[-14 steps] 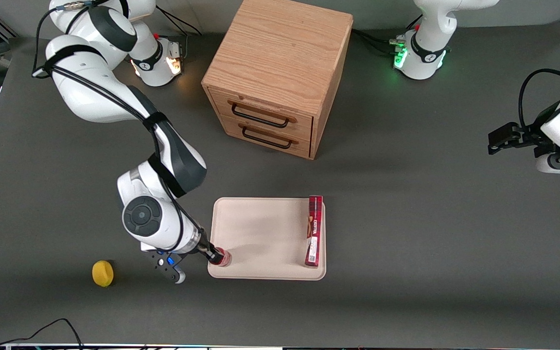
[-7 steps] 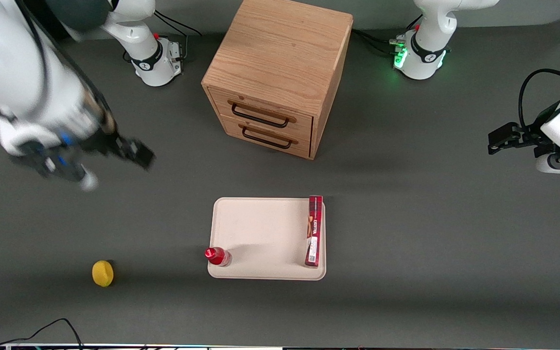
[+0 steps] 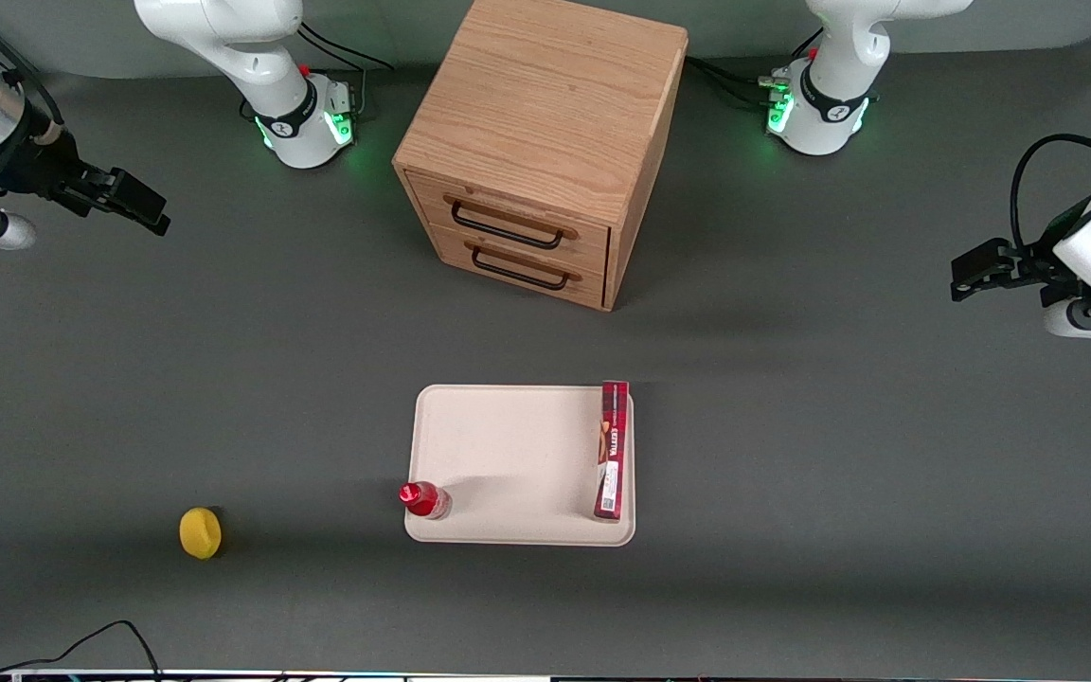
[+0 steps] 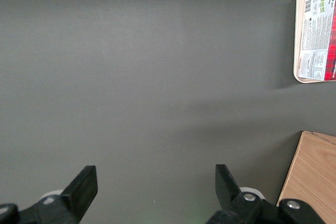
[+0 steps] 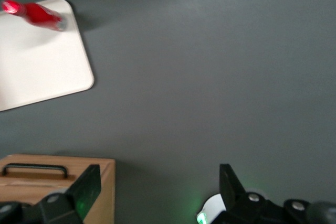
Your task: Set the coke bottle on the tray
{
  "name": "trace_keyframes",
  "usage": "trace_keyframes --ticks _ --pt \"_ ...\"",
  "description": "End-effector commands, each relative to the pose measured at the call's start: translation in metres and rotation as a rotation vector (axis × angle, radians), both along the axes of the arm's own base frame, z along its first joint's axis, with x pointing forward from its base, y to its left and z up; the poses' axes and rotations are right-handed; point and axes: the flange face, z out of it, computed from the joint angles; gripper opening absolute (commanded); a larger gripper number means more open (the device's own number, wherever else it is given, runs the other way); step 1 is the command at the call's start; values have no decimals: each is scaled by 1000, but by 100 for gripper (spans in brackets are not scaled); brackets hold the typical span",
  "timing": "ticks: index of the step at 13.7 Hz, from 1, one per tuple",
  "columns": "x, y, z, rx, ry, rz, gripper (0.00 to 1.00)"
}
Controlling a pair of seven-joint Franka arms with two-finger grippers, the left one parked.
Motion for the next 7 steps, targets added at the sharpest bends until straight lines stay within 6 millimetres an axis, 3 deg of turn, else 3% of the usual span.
trace_keyframes --ticks 1,3,4,5,7 --pt "-56 -13 -46 13 -54 15 100" --pt "-56 -14 -38 20 -60 12 100" --pt "-52 -10 -15 57 -72 -7 100" --pt "-47 -12 -10 78 -50 -22 100" --pt "-47 -33 -2 102 -17 -47 100"
